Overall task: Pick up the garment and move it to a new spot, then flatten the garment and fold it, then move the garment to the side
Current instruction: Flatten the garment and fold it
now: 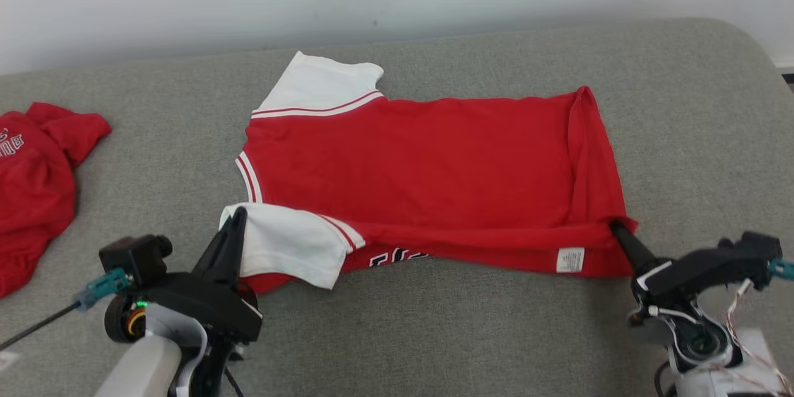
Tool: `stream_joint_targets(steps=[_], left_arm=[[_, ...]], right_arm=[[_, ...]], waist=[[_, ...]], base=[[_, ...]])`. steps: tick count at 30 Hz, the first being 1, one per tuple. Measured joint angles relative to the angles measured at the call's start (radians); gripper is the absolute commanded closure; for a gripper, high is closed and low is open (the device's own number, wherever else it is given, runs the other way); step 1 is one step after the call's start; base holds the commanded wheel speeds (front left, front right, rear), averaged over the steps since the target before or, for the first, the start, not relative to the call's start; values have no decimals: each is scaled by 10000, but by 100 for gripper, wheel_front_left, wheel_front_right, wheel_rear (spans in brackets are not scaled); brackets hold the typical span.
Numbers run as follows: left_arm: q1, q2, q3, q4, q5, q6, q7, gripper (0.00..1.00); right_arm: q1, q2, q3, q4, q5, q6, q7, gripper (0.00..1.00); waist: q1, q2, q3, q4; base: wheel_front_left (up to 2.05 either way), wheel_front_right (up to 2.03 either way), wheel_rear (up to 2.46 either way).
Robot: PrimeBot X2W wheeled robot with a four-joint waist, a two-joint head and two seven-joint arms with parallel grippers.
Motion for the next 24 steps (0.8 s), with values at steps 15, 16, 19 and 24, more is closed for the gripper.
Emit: stream_joint_targets(steps=[15,16,19,24], left_arm=[[-1801,-251,-385,2769,430,-763,-685,0],[-1803,-268,-376,2847,431,-775,-796,0],[-1785,-245,-326,3022,545,-857,-1076,0],[-917,-121,-105,2993,679,-886,-1294,0]], right_arm=[[-1706,-44,573,476,-2642,0,-857,0],[-1552,-119,754,263,-2907,0,-957,0],[-900,-589,1388,-412,-3632,0,-1319,0],[254,-989,1693,-959,-3883,0,-1697,0]], waist=[[0,0,318,-126],[0,0,293,-115],[0,0,187,-79],[-2,0,-103,-47]], base=[[0,0,0],[0,0,0],[0,0,0],[0,0,0]])
